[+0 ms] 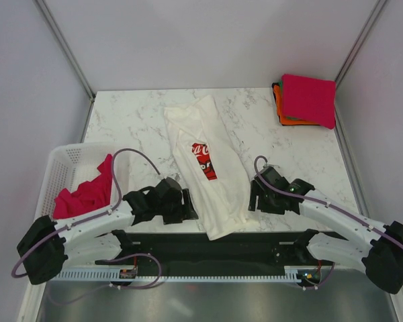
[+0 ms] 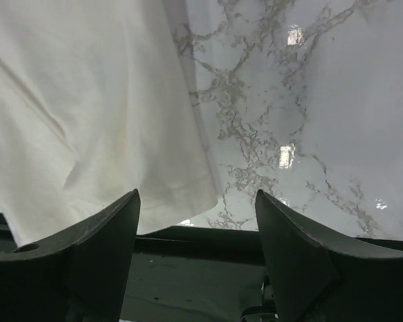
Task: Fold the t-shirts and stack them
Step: Fold the tshirt
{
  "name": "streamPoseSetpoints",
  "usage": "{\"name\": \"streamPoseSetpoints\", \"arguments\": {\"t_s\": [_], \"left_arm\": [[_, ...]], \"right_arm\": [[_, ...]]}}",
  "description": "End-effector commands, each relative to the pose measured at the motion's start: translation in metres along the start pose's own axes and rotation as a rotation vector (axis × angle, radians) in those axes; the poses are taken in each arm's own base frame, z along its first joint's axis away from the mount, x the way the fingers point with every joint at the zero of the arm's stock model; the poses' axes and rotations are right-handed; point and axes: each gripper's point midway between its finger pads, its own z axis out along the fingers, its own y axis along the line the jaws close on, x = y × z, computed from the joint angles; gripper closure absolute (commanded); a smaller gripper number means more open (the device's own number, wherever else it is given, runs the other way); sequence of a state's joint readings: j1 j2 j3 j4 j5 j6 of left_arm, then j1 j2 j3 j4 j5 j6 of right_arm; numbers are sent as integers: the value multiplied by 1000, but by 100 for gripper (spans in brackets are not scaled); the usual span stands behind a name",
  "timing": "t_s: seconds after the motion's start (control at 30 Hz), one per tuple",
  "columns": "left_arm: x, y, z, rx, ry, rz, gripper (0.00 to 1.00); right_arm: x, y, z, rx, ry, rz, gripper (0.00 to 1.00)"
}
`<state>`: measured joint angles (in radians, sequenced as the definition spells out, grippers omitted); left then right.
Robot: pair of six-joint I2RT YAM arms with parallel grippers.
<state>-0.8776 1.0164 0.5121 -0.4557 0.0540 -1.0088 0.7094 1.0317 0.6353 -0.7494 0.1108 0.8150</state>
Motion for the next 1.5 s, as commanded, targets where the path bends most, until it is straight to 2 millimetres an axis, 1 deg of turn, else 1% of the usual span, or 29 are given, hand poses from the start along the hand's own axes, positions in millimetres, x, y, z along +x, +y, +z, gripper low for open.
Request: {"name": "streamPoseSetpoints", "arguments": {"t_s": [0.0, 0.03, 0.1, 0.13, 0.17, 0.23, 0.27, 0.37, 0.43, 0.47, 0.5, 0.57, 0.6, 0.67, 0.7, 0.77, 0.8, 0.9, 0.93, 0.97, 1.03, 1.07, 1.13, 1.17, 1.2, 1.23, 1.33, 1.37, 1.47], "left_arm": [[-8, -31, 13, 50, -66, -71, 29], [0, -35, 22, 44, -45, -50, 29], [4, -43, 29, 42, -32, -33, 30], [12, -46, 36, 31, -14, -10, 30], [13, -52, 39, 35, -10, -4, 30], [22, -50, 49, 11, 16, 10, 32], [23, -54, 51, 18, 19, 12, 33], [27, -56, 56, 17, 30, 10, 35], [30, -57, 57, 18, 32, 10, 38], [32, -55, 58, 14, 37, 10, 39], [31, -56, 58, 16, 36, 8, 40], [34, -55, 57, 14, 40, 10, 41], [35, -55, 56, 17, 40, 8, 42], [35, -53, 54, 10, 40, 7, 43], [35, -53, 52, 10, 36, 5, 44], [37, -51, 50, 4, 37, 6, 44], [37, -50, 49, 1, 37, 0, 45], [38, -52, 46, 8, 38, -5, 46], [41, -52, 46, 9, 43, -3, 46], [42, -50, 45, 5, 46, -2, 43], [48, -47, 44, 4, 56, -8, 39], [50, -46, 44, 0, 59, -16, 36], [54, -39, 44, -10, 67, -24, 34], [54, -40, 43, -3, 66, -29, 33], [55, -40, 41, 0, 69, -33, 33], [57, -36, 41, -6, 71, -33, 33], [60, -33, 40, -6, 72, -48, 34], [61, -32, 40, -6, 72, -54, 34], [64, -33, 42, -2, 80, -56, 35]], "right_arm": [[-6, -12, 10, 73, -24, -49, 24], [-7, -11, 12, 70, -27, -52, 24], [-11, -5, 14, 53, -40, -52, 27], [-9, -4, 17, 50, -26, -54, 27], [-10, -1, 20, 37, -26, -58, 28], [-4, -4, 27, 54, 0, -63, 34], [-1, -8, 29, 72, 9, -63, 49], [4, -22, 34, 126, 6, -54, 62], [7, -28, 36, 143, 4, -32, 88], [6, -32, 36, 165, -4, -23, 98], [5, -33, 34, 175, -13, 0, 100], [1, -34, 30, 188, -29, 13, 100], [-1, -33, 28, 184, -40, 18, 95], [-10, -22, 17, 124, -80, 33, 77], [-12, -17, 13, 91, -86, 41, 59], [-19, -5, 2, 16, -126, 53, 42], [-21, -2, 0, -4, -133, 56, 36], [-16, 2, 3, -15, -102, 32, 34], [-6, 1, 10, -17, -52, 17, 34], [-6, 6, 14, -38, -51, 3, 34], [2, 11, 23, -78, -19, 2, 34], [6, 9, 27, -69, -4, 8, 35], [12, 2, 34, -39, 11, 11, 37], [14, -2, 37, -22, 19, 9, 46], [19, -7, 41, -1, 35, 7, 52], [18, -8, 41, 6, 32, 10, 56], [17, -12, 41, 28, 17, 13, 74], [18, -13, 42, 28, 17, 12, 84], [18, -12, 42, 21, 18, 6, 91]]}}
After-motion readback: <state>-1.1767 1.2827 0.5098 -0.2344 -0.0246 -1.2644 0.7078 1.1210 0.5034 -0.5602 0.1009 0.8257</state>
